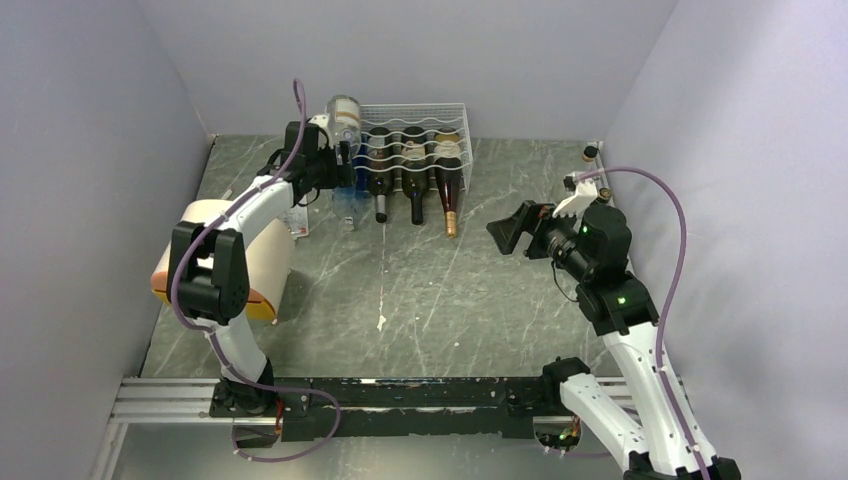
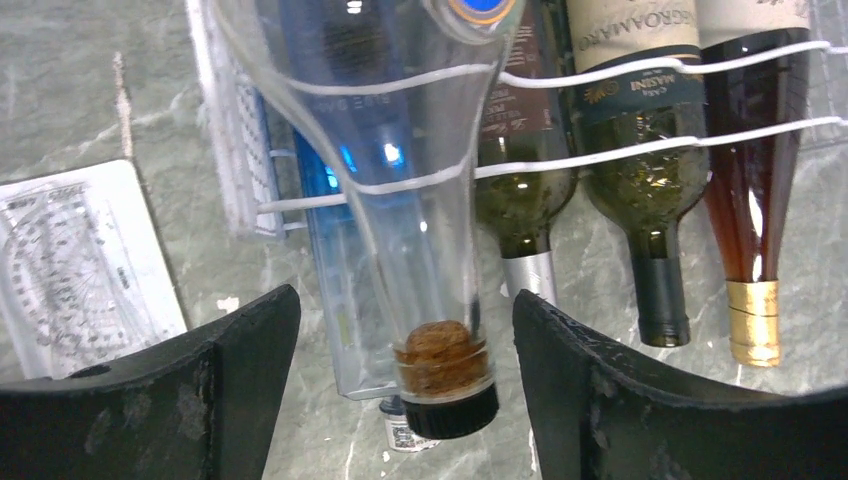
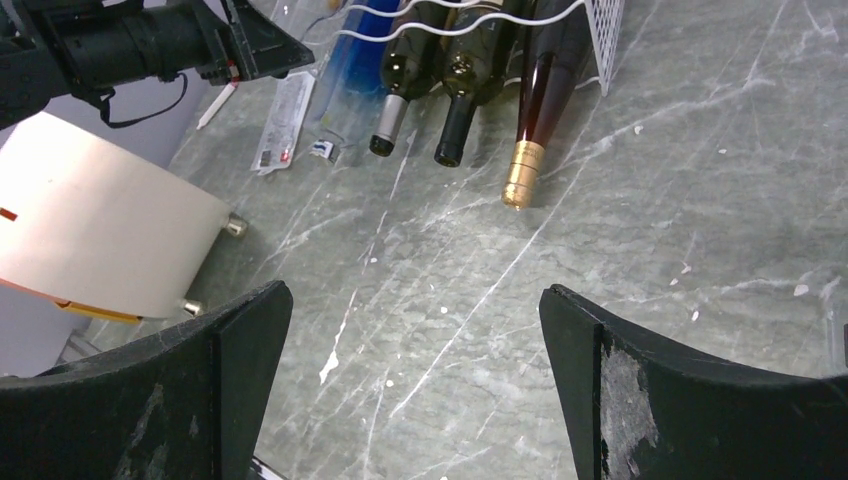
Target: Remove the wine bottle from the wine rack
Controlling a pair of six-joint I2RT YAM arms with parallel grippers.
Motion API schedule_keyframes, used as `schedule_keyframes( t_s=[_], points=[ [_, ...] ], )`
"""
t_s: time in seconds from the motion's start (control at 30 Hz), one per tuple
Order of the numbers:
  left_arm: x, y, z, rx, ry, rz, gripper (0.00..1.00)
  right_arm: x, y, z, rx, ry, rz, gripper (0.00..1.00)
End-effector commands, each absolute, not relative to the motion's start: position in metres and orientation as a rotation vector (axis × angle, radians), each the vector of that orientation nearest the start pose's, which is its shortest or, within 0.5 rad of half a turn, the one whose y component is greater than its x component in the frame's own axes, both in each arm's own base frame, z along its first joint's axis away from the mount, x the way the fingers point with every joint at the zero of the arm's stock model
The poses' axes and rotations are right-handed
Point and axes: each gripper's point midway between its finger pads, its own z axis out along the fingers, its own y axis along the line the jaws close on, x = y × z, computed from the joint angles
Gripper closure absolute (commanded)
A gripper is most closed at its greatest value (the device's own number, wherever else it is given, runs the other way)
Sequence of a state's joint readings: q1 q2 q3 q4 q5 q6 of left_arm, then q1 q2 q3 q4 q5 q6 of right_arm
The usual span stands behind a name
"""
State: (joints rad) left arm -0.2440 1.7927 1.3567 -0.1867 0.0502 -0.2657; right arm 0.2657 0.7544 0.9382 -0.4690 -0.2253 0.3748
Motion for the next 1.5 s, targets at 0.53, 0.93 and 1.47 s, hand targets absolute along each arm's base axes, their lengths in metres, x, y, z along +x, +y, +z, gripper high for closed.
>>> schedule_keyframes(
  t_s=[0.53,0.93,1.47],
  points=[
    [0.509,-0.165,0.157,0.023,2.178,-0.515,0.44,0.250,0.118,0.296,-0.080,1.842,0.602,0.00],
    [0.499,-0.167,0.178,-0.029,2.109,-0.764,0.74,0.251,0.118,0.293,-0.074,1.855,0.601,0.00],
    [0.458,-0.168,0.225,-0.012,1.903,-1.236,0.92,0.256,0.128,0.284,-0.077,1.912,0.653,0.00]
  ],
)
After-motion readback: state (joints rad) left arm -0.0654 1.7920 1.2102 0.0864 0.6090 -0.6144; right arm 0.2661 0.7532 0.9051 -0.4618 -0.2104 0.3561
